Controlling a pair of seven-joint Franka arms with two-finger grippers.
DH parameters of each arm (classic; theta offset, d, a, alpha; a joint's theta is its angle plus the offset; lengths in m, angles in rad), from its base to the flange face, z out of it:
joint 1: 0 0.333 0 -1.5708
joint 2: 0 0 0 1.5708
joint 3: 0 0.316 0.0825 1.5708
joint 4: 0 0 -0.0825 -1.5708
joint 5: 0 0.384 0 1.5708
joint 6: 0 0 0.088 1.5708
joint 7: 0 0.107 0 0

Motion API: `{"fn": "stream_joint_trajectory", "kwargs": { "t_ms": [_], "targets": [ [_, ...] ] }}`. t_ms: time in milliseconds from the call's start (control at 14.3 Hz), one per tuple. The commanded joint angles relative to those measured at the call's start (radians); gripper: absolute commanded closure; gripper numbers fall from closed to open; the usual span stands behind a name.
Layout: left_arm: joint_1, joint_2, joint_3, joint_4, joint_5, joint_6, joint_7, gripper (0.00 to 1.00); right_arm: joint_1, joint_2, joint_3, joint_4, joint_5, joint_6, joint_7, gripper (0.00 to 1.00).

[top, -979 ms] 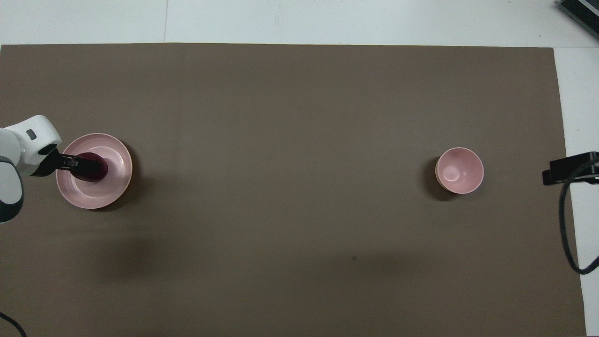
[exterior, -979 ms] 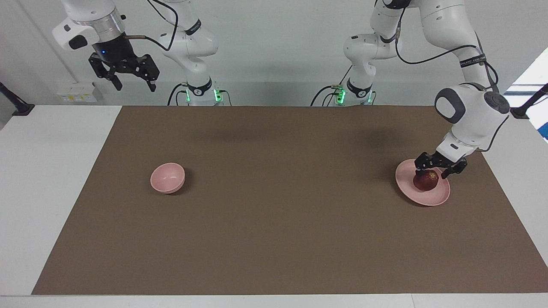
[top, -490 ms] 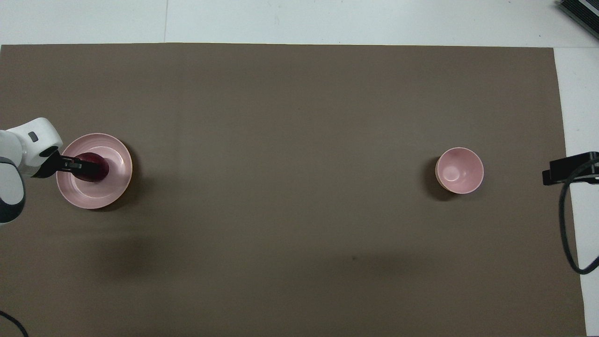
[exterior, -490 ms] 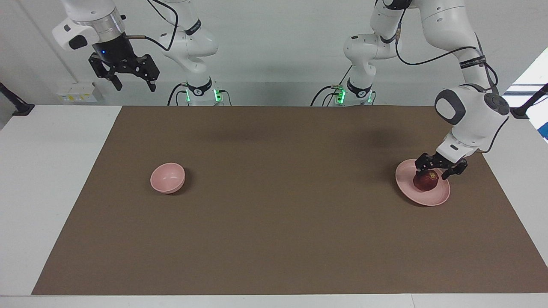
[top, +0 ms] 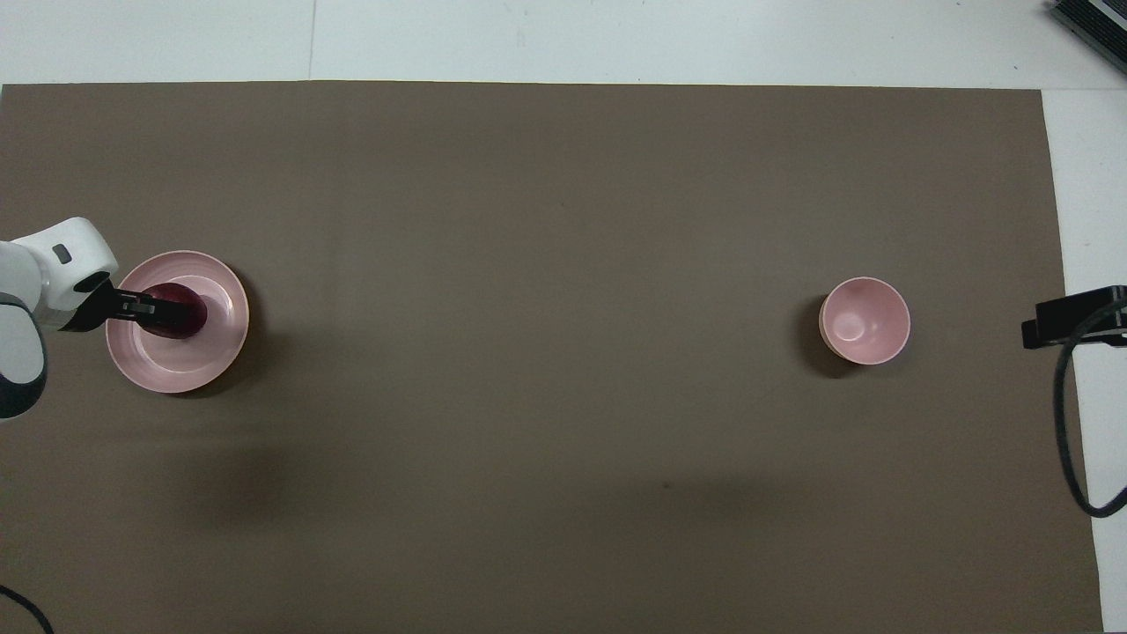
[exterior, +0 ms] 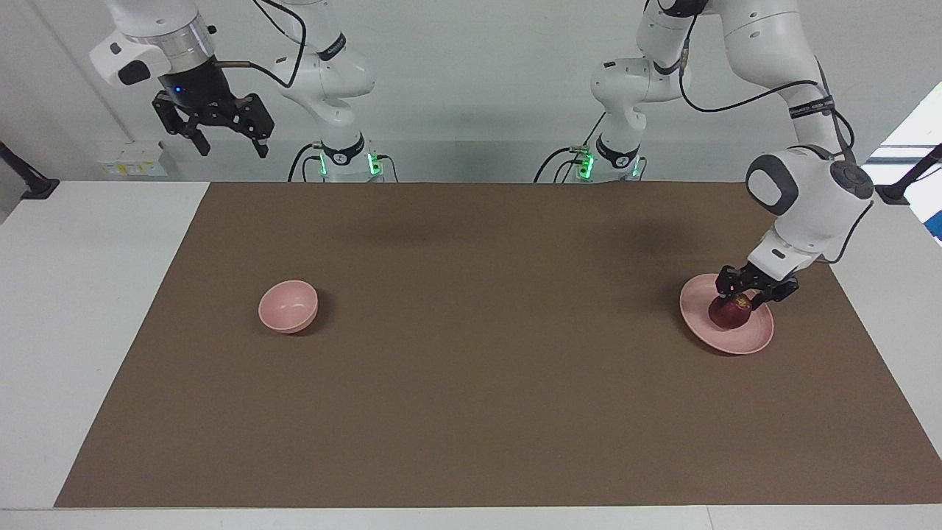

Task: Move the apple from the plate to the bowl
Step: 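Reach the left gripper to the red apple on the plate and grasp it, then lift the apple with the left gripper while the right gripper approaches it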

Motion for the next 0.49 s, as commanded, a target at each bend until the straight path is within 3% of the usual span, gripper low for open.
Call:
{"fn": "stream_joint_trajectory", "kwargs": {
  "t_ms": [0, 140, 420],
  "targets": [
    [-0.007, -0.084, -0.004, 0.007, -0.014, -0.093, -0.014, 1.0, -0.016, -0.017, -0.003, -0.012, 0.022, 0.005, 0.014, 0.0],
    [-0.008, -0.136, -0.012, 0.01, -0.022, -0.156, -0.018, 1.0, -0.016, -0.03, -0.003, -0.025, 0.028, 0.005, 0.01, 0.0],
    [-0.037, -0.193, -0.015, 0.022, -0.15, -0.303, -0.056, 1.0, -0.021, -0.031, -0.004, -0.088, 0.115, 0.071, 0.067, 0.0]
  ]
}}
